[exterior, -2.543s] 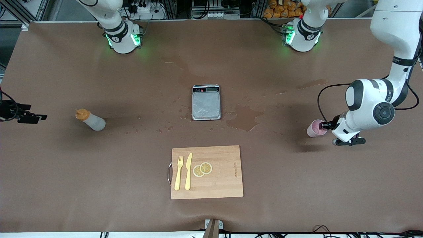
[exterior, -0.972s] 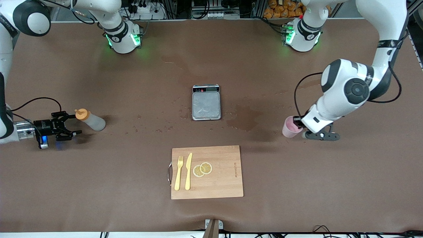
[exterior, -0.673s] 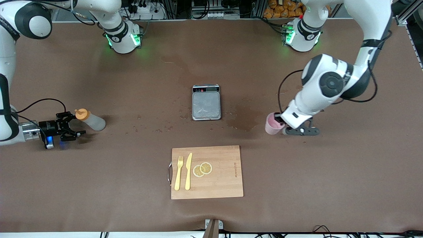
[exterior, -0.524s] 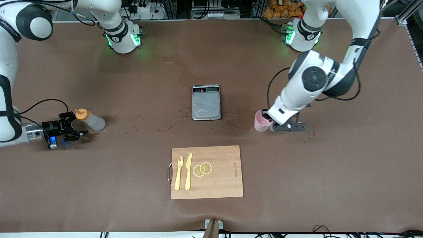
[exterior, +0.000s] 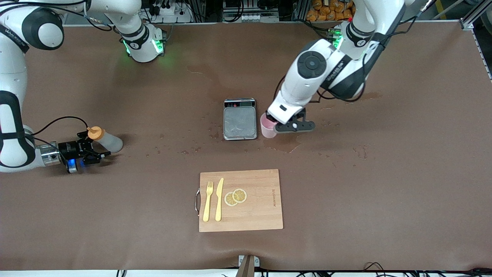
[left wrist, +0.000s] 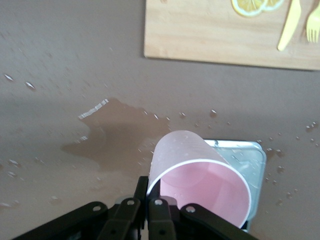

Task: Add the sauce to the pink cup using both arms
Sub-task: 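Carry the pink cup onto the scale while the right gripper grasps the bottle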

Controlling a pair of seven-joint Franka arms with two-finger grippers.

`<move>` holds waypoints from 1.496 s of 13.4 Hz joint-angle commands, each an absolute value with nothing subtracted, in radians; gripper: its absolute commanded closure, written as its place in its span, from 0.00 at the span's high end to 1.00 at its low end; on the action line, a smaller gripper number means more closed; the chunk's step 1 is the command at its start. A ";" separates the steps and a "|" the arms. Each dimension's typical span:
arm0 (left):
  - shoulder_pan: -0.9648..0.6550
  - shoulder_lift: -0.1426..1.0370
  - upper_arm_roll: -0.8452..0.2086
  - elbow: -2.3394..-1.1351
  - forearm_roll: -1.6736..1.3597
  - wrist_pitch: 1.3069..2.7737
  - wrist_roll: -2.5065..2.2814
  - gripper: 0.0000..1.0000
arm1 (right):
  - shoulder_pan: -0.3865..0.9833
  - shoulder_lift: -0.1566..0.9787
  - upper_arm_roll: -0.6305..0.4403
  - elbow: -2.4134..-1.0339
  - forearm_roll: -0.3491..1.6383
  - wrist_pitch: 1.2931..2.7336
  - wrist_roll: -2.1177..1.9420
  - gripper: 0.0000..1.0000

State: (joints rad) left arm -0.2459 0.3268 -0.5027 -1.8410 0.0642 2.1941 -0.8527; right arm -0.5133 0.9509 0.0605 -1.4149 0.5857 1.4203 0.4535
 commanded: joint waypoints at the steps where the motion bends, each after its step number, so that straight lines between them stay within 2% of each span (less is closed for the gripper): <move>1: -0.319 0.373 -0.495 -1.801 0.080 2.175 -0.949 0.00 | -0.500 0.950 0.061 -1.427 0.606 1.413 0.469 1.00; 3: -0.351 0.426 -0.497 -1.772 0.083 2.175 -0.976 0.00 | -0.500 0.948 0.061 -1.427 0.606 1.405 0.468 0.94; 6: -0.428 0.540 -0.492 -1.686 0.087 2.175 -1.005 0.00 | -0.497 0.948 0.061 -1.425 0.604 1.396 0.468 0.62; 9: -0.462 0.600 -0.482 -1.646 0.089 2.183 -1.046 0.00 | -0.497 0.948 0.061 -1.425 0.604 1.397 0.469 0.49; 13: -0.466 0.644 -0.477 -1.643 0.188 2.191 -1.055 0.00 | -0.492 0.940 0.061 -1.416 0.604 1.385 0.517 0.42; 19: -0.482 0.660 -0.477 -1.632 0.198 2.201 -1.132 0.00 | -0.445 0.919 0.063 -1.338 0.597 1.313 0.695 0.42; 20: -0.474 0.654 -0.477 -1.632 0.199 2.201 -1.138 0.60 | -0.439 0.917 0.063 -1.338 0.597 1.312 0.696 0.44</move>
